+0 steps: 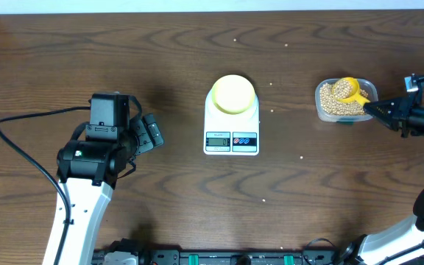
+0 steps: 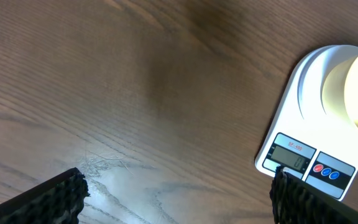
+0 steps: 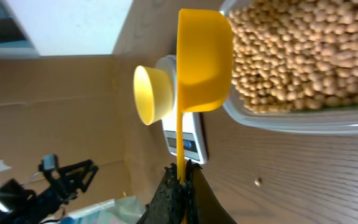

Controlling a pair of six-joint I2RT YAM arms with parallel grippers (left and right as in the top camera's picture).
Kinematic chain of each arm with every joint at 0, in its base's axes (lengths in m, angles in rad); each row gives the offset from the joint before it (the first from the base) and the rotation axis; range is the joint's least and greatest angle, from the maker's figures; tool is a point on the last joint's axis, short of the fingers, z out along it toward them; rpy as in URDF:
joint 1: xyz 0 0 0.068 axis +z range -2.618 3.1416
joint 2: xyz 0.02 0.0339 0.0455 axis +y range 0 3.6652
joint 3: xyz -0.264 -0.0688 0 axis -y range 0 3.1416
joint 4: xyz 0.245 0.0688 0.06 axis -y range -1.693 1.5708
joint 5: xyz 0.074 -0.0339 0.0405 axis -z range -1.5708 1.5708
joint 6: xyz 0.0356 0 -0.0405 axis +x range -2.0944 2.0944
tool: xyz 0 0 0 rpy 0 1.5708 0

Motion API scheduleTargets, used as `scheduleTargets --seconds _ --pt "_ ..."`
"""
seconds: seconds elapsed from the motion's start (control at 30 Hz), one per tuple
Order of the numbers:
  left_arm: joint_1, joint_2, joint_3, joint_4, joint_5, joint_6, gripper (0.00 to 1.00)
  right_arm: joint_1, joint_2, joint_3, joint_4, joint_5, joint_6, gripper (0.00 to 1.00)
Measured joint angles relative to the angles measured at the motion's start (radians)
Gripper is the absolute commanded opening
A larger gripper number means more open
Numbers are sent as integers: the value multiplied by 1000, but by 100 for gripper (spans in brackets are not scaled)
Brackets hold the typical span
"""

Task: Scoop item into bowl and weigh 50g on scale
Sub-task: 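Drag the scoop through the beans and lift it out with the right gripper, then carry the filled yellow scoop left over the yellow bowl with the right gripper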

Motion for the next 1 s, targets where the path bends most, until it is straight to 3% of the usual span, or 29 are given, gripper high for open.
scheduleTargets --seconds 0.33,1.0 --pt "0 0 0 0 0 0 96 17 0 0 -43 -115 -8 1" --pt "0 0 0 0 0 0 96 239 0 0 -44 -322 -8 1"
